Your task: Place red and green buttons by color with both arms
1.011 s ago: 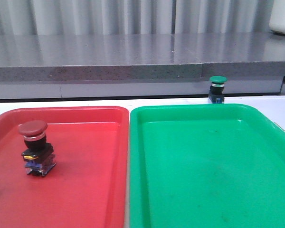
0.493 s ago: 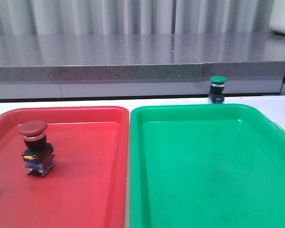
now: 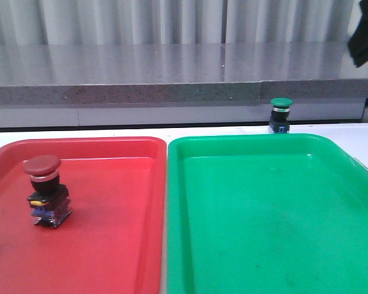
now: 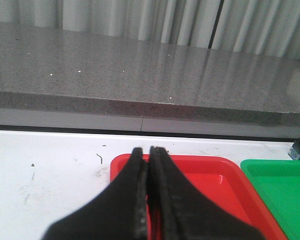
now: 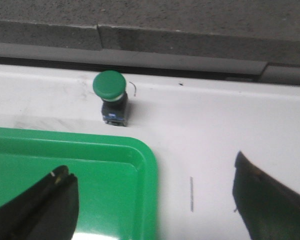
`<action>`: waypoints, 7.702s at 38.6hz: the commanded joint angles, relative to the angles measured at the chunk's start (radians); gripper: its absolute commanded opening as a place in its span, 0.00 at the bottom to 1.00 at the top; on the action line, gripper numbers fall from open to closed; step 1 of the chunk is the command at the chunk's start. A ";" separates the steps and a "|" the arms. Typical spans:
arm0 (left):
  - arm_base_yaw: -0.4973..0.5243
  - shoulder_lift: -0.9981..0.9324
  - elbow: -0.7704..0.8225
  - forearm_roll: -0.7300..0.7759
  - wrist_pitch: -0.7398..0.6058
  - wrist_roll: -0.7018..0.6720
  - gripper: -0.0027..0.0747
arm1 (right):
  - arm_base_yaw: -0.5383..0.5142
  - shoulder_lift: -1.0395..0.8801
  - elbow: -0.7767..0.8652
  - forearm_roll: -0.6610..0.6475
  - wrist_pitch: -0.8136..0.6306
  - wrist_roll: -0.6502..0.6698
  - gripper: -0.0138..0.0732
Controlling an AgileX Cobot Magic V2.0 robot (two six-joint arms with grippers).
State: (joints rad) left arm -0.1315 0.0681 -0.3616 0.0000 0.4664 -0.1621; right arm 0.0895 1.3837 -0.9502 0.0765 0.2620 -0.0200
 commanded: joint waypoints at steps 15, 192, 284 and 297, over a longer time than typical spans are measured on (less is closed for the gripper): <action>0.004 0.012 -0.024 -0.007 -0.081 -0.004 0.01 | 0.100 0.404 -0.529 0.035 0.103 0.044 0.89; 0.004 0.012 -0.024 -0.007 -0.081 -0.004 0.01 | 0.034 -1.055 0.584 -0.047 -0.085 0.061 0.08; 0.144 -0.089 0.390 0.015 -0.401 -0.004 0.01 | -0.072 -1.233 0.835 -0.052 -0.148 0.020 0.08; 0.144 -0.089 0.390 0.015 -0.401 -0.004 0.01 | -0.135 -1.410 0.971 -0.043 -0.104 0.020 0.08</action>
State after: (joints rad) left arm 0.0120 -0.0050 0.0039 0.0155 0.1500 -0.1621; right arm -0.0374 -0.0068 0.0274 0.0339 0.2159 0.0114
